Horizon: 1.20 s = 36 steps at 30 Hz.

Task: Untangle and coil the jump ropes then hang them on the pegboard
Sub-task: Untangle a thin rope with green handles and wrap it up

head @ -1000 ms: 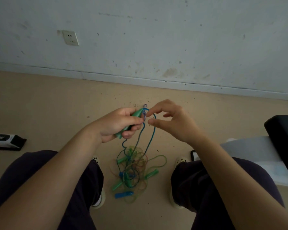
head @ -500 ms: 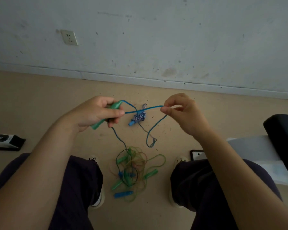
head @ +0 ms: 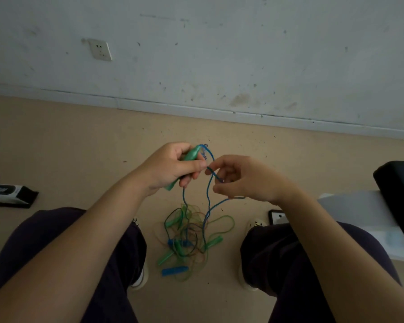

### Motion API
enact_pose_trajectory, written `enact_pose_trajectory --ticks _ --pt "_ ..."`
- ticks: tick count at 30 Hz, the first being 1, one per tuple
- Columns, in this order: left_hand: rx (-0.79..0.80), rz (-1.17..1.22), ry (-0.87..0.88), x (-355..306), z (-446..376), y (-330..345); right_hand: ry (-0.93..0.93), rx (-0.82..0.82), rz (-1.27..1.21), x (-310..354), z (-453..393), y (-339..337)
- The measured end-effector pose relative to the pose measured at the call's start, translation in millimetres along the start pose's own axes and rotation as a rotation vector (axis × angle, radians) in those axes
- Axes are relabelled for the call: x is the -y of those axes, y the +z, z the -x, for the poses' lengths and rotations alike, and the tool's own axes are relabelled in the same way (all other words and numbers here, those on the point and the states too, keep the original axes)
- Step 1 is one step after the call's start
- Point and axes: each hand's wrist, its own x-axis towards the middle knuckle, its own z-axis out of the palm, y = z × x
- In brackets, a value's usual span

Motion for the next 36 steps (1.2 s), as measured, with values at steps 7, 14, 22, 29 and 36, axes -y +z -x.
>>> enact_pose_trajectory --ticks 7,14,22,29,36 --pt "0.105 -0.016 -0.002 1 2 1 -0.066 -0.121 0.066 1 -3 10" --pt "0.061 -0.266 -0.050 -4 6 -35 -0.075 -0.342 -0.025 2 1 -14" --pt "0.007 -0.067 0.032 -5 6 -9 -0.081 -0.123 -0.158 -1 -1 -2" --pt "0.001 -0.132 -0.021 -3 2 -4 -0.126 -0.170 -0.170 3 -5 9" --pt "-0.009 -0.222 -0.043 -3 6 -10 -0.081 -0.141 -0.060 4 -3 6"
